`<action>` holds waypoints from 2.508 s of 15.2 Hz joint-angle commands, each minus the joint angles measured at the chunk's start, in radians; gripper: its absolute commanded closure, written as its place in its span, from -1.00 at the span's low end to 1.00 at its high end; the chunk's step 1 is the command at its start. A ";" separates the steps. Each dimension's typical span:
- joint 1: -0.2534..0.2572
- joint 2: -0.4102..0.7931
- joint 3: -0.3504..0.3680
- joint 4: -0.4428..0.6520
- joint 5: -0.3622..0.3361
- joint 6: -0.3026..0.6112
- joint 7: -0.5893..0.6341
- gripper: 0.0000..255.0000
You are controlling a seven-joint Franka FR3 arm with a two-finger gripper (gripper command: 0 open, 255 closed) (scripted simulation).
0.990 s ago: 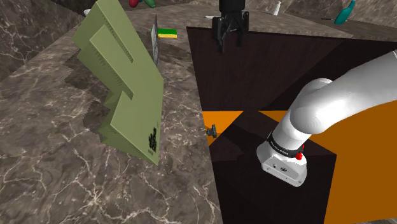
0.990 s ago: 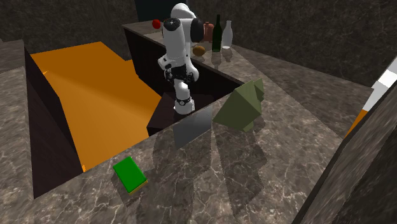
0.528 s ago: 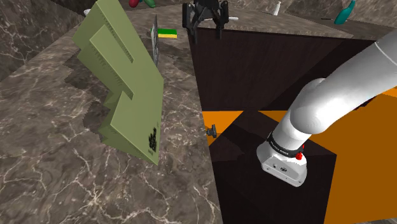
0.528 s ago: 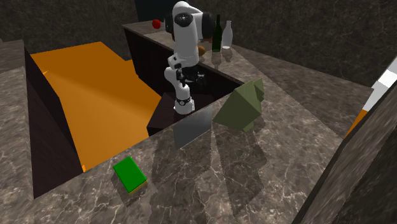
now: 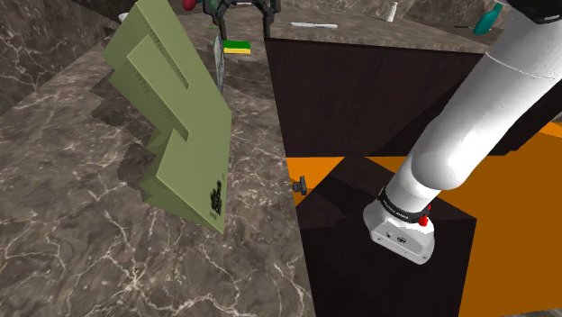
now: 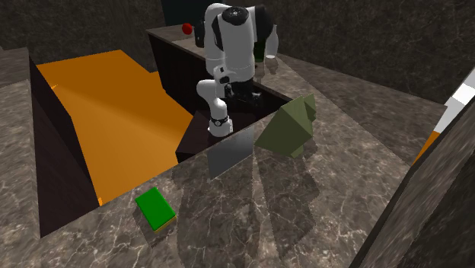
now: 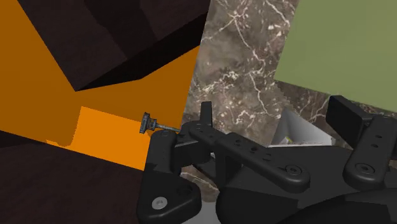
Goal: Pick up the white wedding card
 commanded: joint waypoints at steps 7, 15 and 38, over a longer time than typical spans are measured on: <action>0.051 0.236 0.035 0.304 -0.038 -0.048 0.194 -1.00; 0.043 0.201 0.031 0.182 -0.030 0.039 0.173 1.00; 0.079 0.328 0.043 0.554 -0.062 -0.205 0.236 1.00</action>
